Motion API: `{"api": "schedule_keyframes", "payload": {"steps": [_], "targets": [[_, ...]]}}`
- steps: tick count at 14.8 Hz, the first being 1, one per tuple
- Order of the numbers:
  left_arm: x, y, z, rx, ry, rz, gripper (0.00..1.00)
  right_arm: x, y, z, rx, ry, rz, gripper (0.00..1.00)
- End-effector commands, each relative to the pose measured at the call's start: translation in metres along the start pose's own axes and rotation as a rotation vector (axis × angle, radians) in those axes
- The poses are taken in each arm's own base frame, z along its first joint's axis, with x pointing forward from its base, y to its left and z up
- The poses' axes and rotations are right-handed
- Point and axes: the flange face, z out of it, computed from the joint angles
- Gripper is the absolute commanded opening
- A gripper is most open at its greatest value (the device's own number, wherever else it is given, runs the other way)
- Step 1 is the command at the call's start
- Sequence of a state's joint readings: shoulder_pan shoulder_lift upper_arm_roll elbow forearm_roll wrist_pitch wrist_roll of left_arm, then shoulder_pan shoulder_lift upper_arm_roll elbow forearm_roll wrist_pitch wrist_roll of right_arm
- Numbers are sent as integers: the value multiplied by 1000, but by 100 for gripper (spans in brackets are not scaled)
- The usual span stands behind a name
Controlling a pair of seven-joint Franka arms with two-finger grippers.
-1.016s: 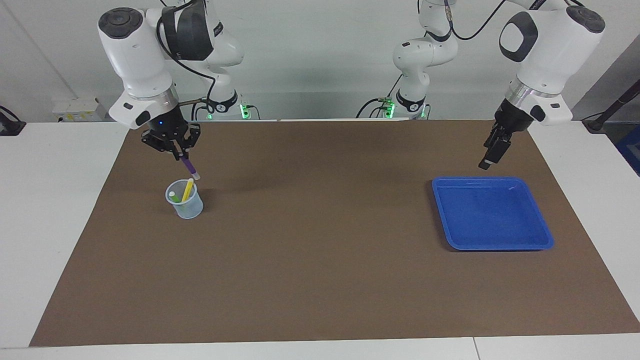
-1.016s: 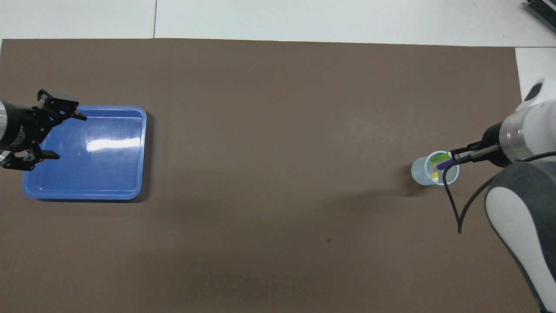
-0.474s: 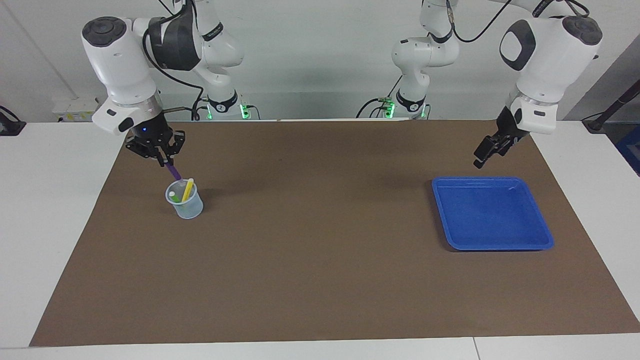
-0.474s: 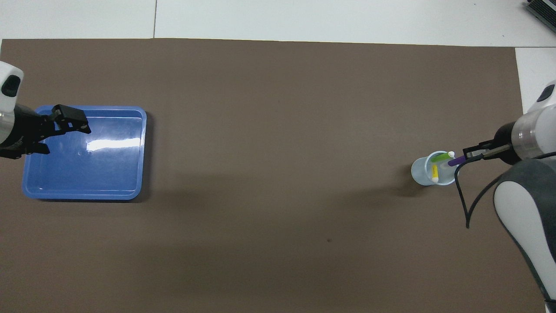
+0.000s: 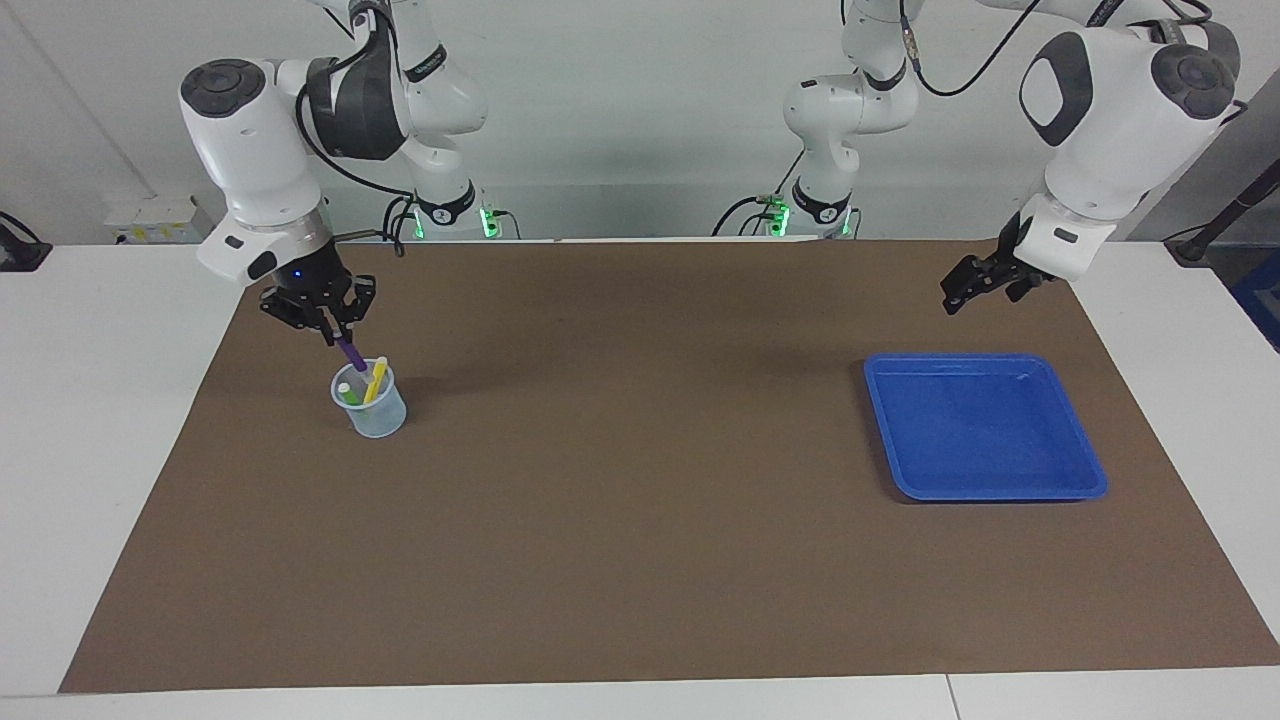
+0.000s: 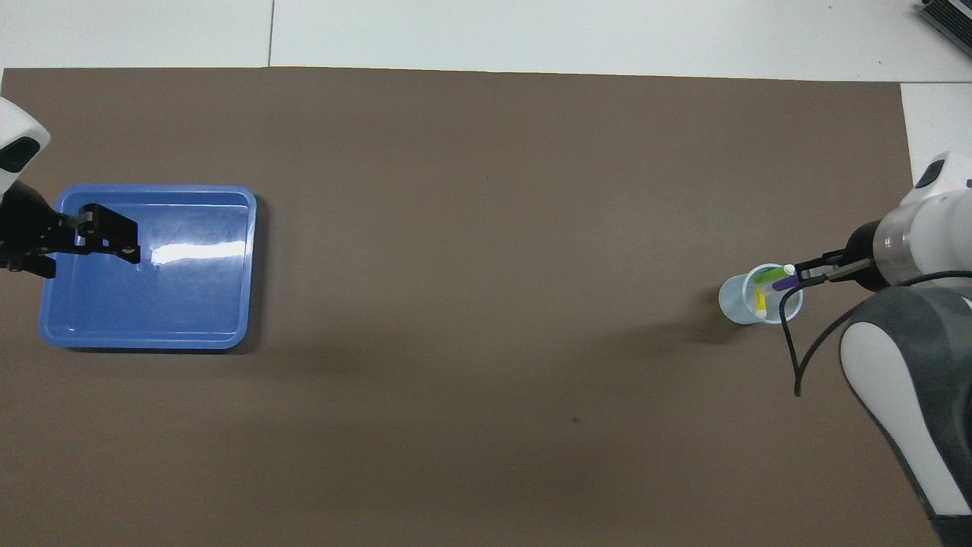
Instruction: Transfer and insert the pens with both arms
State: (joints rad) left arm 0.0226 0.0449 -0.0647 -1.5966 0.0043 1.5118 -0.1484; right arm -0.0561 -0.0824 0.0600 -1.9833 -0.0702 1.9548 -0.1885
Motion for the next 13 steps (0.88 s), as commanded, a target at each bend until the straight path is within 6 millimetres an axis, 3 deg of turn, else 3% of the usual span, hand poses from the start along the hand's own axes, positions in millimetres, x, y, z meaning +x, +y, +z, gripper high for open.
{"api": "schedule_keyframes", "payload": {"steps": [1,3,8,13], "targets": [[-30,4,-5,36,-51,35,100,-7,5,12,-28,9,-19,0],[-34,7,8,37,-42,42,100,-5,6,20,-29,1,-19,0],[-18,8,18,19,22,45,100,-1,5,42,-26,-5,-20,0],[-8,10,12,6,95,44,100,8,21,86,-36,-16,-16,0]]}}
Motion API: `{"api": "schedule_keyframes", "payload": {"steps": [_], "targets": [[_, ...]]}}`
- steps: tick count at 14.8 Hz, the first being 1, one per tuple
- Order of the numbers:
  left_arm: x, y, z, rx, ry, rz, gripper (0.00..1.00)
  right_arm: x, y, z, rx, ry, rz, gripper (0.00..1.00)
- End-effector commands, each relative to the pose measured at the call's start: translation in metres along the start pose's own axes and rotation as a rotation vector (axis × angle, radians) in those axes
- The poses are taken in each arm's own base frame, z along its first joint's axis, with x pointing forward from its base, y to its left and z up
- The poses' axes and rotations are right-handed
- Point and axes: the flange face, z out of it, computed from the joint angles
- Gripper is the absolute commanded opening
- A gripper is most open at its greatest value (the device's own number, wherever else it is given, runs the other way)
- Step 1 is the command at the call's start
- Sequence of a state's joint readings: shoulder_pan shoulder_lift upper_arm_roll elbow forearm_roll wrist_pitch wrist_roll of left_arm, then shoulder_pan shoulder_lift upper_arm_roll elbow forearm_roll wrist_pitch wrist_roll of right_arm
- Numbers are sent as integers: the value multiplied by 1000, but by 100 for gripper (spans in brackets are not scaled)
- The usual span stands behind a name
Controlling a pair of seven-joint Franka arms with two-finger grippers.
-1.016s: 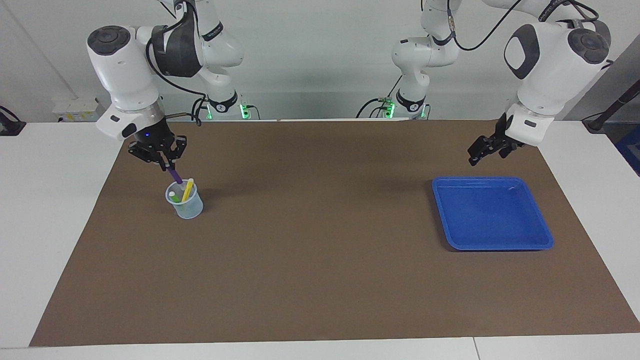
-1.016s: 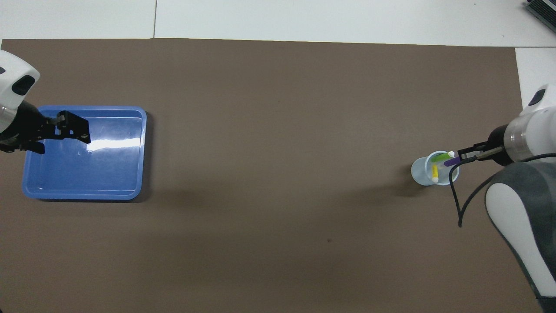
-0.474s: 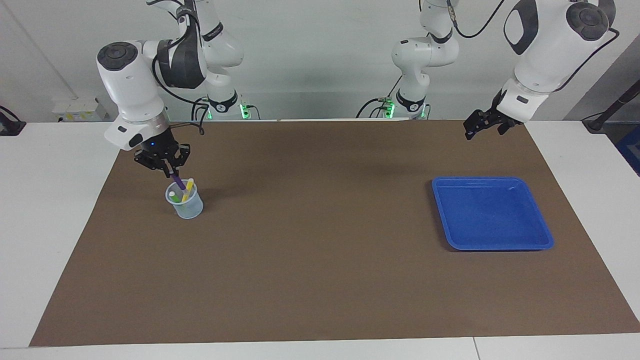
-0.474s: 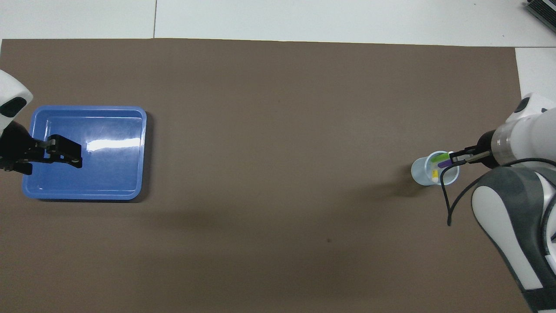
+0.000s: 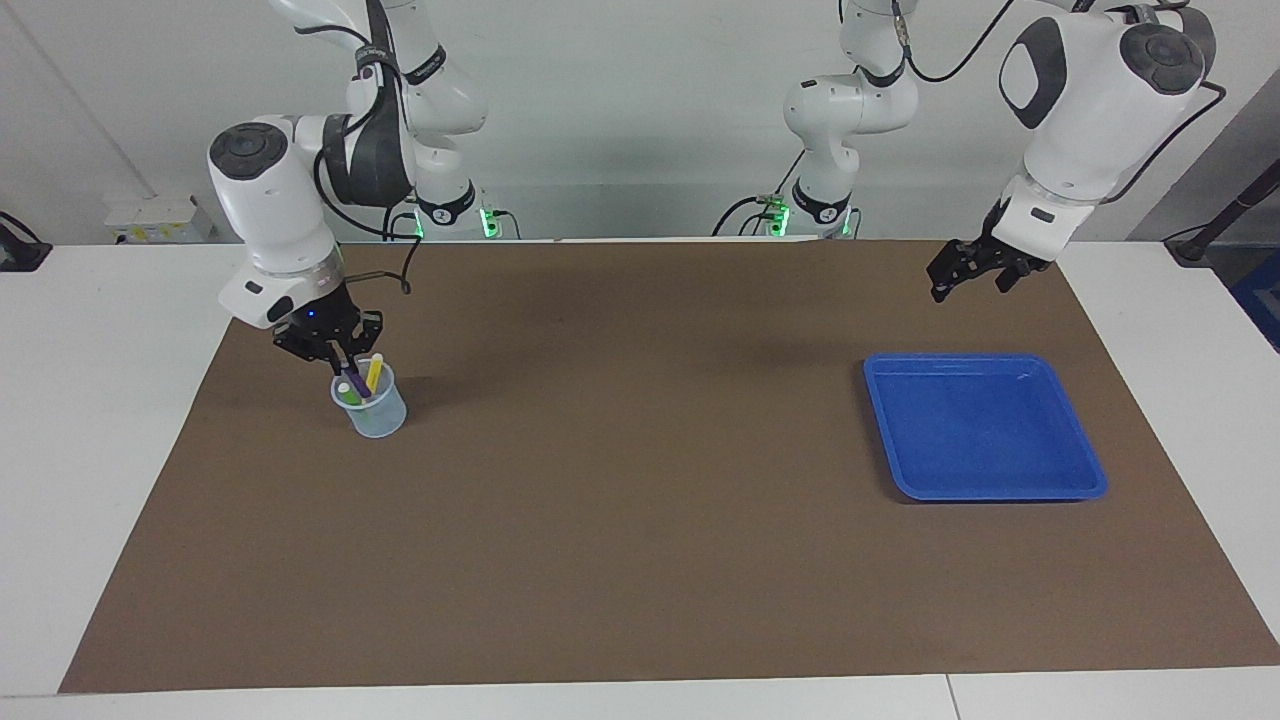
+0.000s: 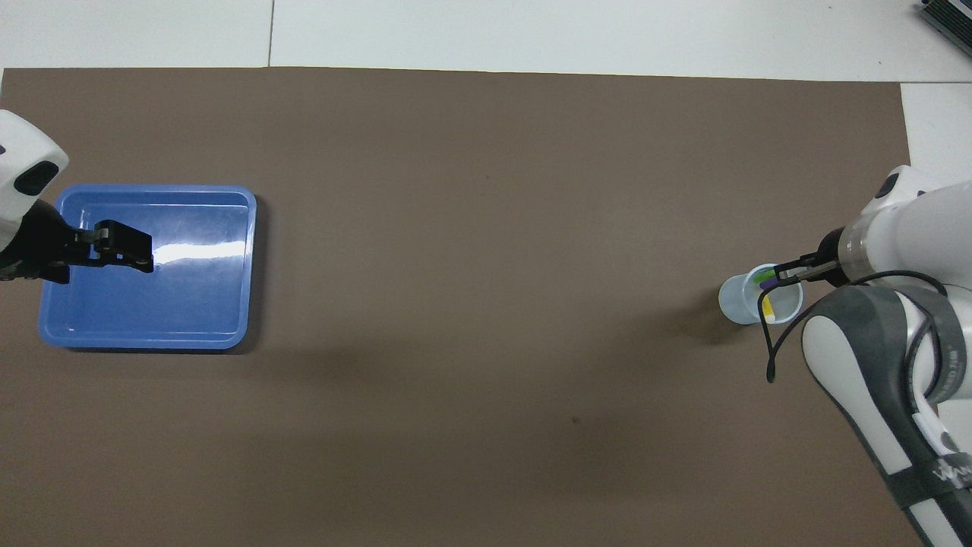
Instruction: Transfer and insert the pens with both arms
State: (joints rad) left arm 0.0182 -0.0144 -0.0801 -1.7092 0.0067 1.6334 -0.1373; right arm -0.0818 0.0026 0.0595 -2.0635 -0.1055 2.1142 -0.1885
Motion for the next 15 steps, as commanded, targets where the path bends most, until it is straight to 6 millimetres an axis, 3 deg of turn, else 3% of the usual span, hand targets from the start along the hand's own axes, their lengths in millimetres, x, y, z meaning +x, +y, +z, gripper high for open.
{"api": "schedule_keyframes", "payload": {"steps": [1,6,7,8,9,12,15], "targets": [[1,2,2,7,29,18,100,2,8,18,-15,-8,-12,0],[4,-3,20,-11,-51,-5,100,2,8,21,-13,-13,34,0],[3,-5,19,-9,-57,-11,100,2,9,21,-13,-15,57,22],[2,-3,17,-4,-55,-3,100,2,8,21,-12,-19,65,65],[1,-3,8,-5,-38,-3,100,2,8,21,-12,-22,66,98],[-6,-4,-6,-3,-45,-3,100,2,8,18,-12,-27,67,100],[-7,-15,-7,-5,-35,-20,100,2,10,13,-11,-42,67,100]]}}
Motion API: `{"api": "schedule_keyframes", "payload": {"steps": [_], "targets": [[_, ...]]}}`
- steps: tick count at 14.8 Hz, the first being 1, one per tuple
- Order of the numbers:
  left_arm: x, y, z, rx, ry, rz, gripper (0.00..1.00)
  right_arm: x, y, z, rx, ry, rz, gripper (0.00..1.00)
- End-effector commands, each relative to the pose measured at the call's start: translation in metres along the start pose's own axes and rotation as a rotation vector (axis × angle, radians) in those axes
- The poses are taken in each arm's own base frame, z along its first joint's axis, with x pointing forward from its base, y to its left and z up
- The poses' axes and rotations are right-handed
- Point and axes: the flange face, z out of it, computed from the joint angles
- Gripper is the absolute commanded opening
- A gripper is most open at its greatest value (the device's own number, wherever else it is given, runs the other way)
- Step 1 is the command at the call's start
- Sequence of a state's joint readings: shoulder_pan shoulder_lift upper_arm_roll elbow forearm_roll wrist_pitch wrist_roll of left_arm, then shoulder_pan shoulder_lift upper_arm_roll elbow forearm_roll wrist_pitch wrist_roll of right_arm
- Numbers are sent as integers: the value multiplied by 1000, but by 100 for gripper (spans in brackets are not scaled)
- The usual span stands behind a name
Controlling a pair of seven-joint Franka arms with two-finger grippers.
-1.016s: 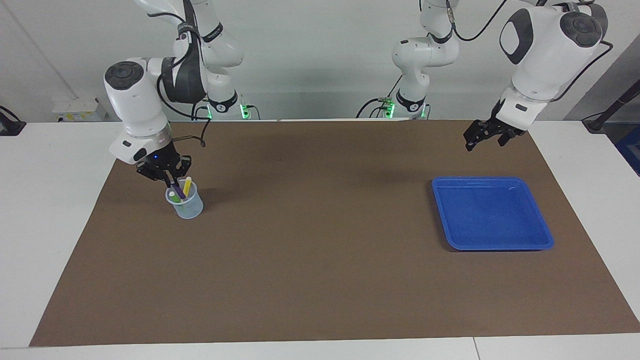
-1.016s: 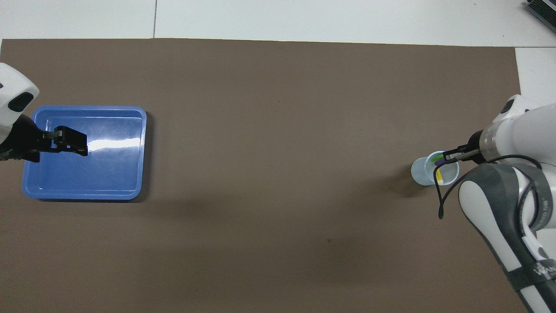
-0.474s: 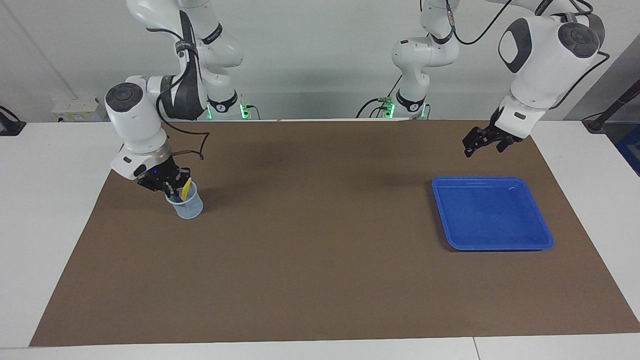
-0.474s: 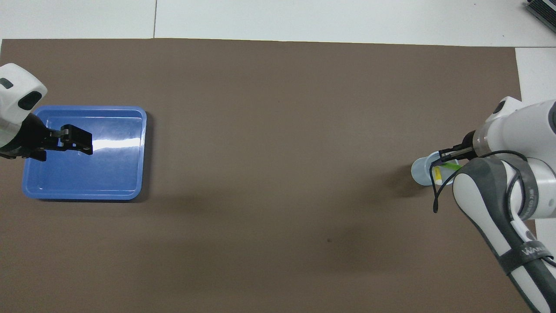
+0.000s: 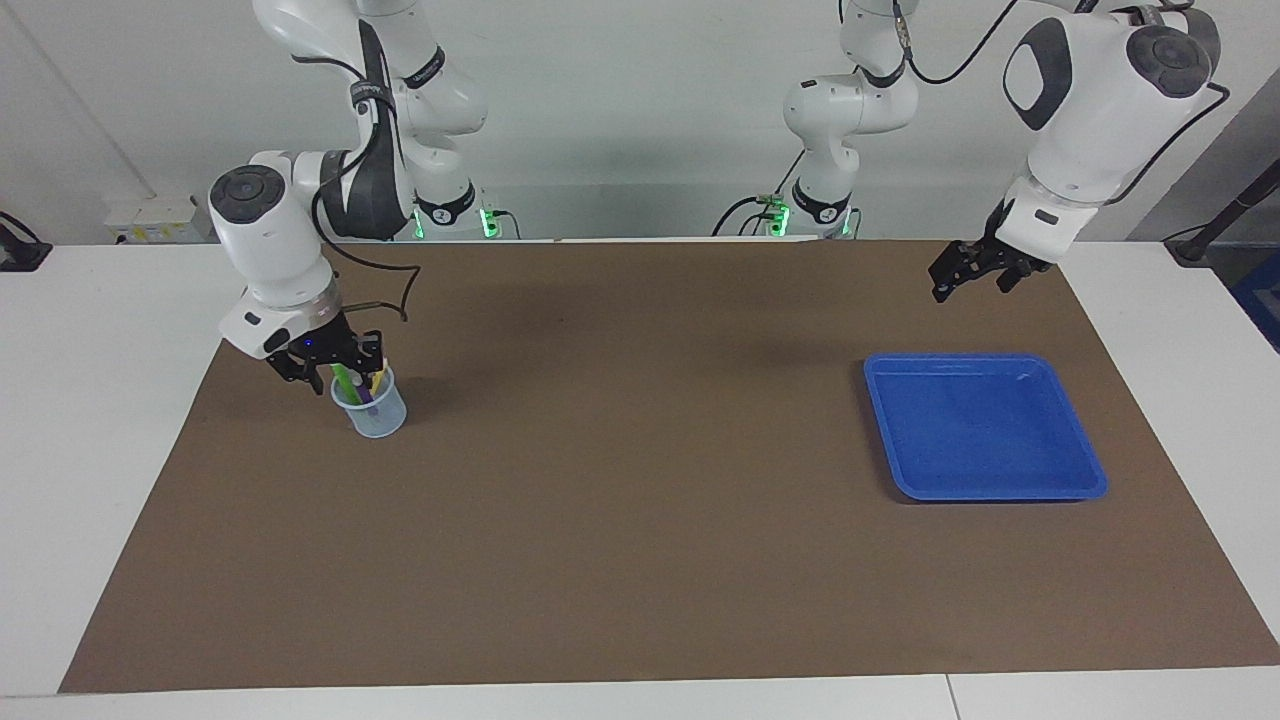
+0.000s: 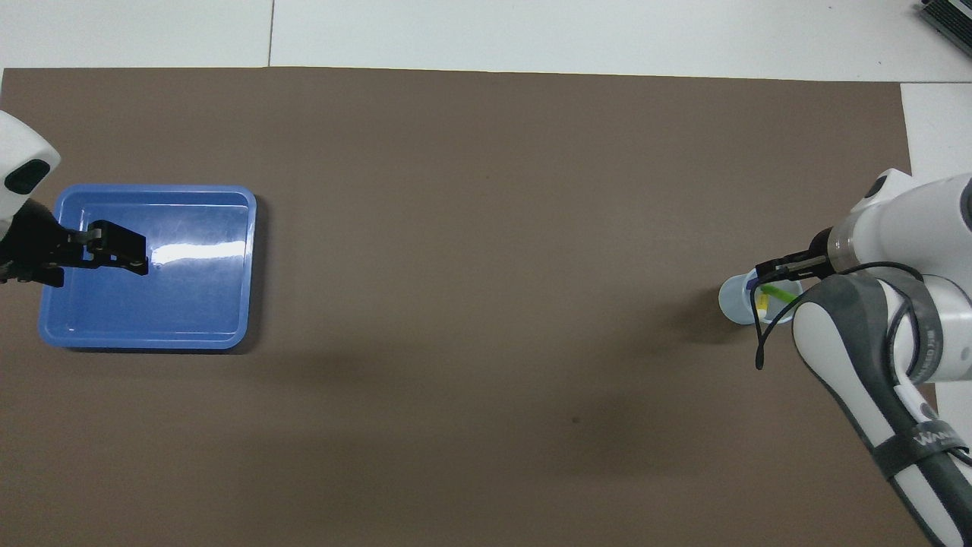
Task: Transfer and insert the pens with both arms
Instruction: 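Open the right gripper and lift it away from the cup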
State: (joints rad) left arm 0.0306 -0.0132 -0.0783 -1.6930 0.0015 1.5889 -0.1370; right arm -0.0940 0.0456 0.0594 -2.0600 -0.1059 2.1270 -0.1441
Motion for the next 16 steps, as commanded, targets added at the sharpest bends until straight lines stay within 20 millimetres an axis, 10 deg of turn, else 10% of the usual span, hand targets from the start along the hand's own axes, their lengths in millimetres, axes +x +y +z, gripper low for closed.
{"api": "schedule_keyframes", "payload": {"steps": [1,16], "targets": [[-4,-8,-4,-2,-6,-9,100,0,4,-15,-19,-23,15,100],[-6,-2,-5,-1,-6,0,100,14,10,-114,-14,-39,33,100]]}}
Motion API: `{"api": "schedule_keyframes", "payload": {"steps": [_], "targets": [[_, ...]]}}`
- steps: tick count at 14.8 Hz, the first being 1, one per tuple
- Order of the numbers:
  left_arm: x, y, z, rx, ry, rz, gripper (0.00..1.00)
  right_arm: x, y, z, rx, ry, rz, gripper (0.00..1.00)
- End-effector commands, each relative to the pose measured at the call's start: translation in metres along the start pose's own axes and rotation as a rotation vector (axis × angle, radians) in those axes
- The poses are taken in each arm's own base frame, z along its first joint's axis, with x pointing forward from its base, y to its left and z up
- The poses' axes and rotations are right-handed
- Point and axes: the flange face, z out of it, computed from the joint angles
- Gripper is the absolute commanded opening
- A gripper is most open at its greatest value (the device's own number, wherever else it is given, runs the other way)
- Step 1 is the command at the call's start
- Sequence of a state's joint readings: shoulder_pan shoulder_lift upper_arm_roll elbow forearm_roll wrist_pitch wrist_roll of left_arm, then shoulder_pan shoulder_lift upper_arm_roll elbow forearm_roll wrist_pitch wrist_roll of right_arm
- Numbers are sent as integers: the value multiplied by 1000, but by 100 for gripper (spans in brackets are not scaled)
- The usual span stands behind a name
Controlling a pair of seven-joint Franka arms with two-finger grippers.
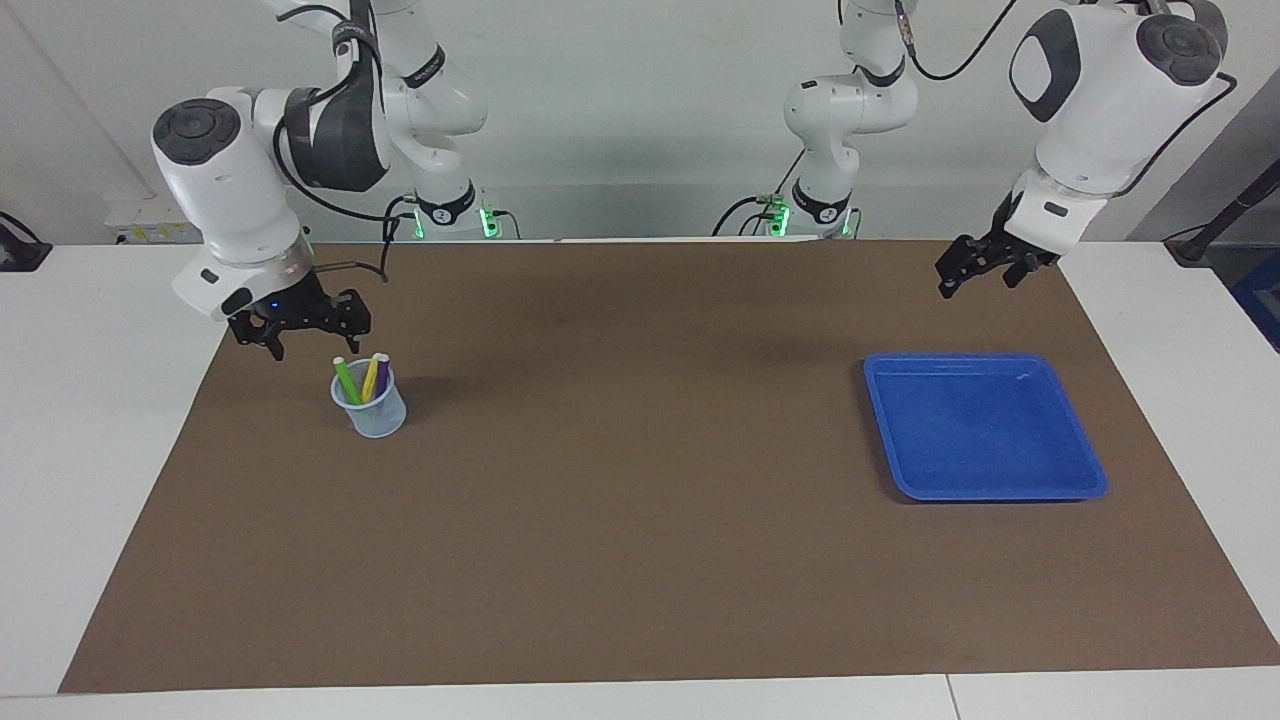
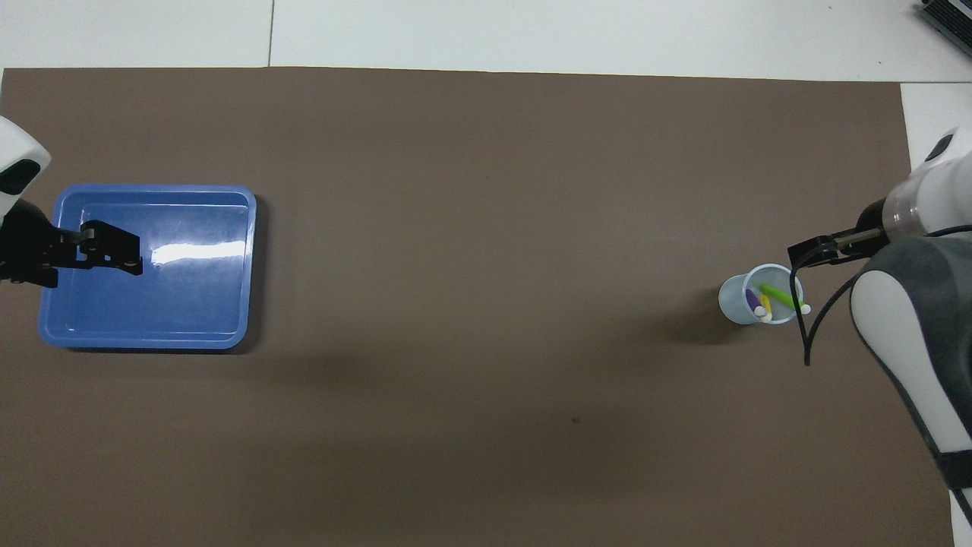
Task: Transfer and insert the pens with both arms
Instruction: 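Open the right gripper and lift it away from the cup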
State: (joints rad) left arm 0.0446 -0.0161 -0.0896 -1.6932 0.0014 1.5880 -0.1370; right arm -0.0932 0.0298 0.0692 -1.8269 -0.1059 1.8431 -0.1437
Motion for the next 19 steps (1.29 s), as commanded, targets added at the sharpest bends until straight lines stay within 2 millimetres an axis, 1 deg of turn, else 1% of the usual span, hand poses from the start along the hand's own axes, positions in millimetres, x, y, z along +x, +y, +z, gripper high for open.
{"api": "schedule_keyframes", "payload": {"steps": [1,3,7,8,9,12,14,16,18,19], "targets": [[-5,0,-4,-1,-8,3,100,2,2,-28,-8,2,21,100],[-5,0,-4,-1,-8,3,100,2,2,-37,-7,7,23,100],[-5,0,-4,-1,-8,3,100,2,0,-48,0,23,22,100],[-5,0,-4,-1,-8,3,100,3,0,-49,40,33,37,100],[-6,-1,-4,-1,-6,1,100,3,3,-55,65,47,48,100],[-5,0,-4,-1,-8,3,100,6,5,-64,99,63,65,100],[-6,0,-4,-1,-6,3,100,7,4,-73,99,74,66,100],[-6,0,-4,-1,-6,3,100,8,4,-77,98,82,67,100],[-6,0,-4,-1,-6,3,100,8,0,-81,93,92,59,100],[-6,0,-4,-1,-6,3,100,6,-2,-86,90,100,56,100]]}}
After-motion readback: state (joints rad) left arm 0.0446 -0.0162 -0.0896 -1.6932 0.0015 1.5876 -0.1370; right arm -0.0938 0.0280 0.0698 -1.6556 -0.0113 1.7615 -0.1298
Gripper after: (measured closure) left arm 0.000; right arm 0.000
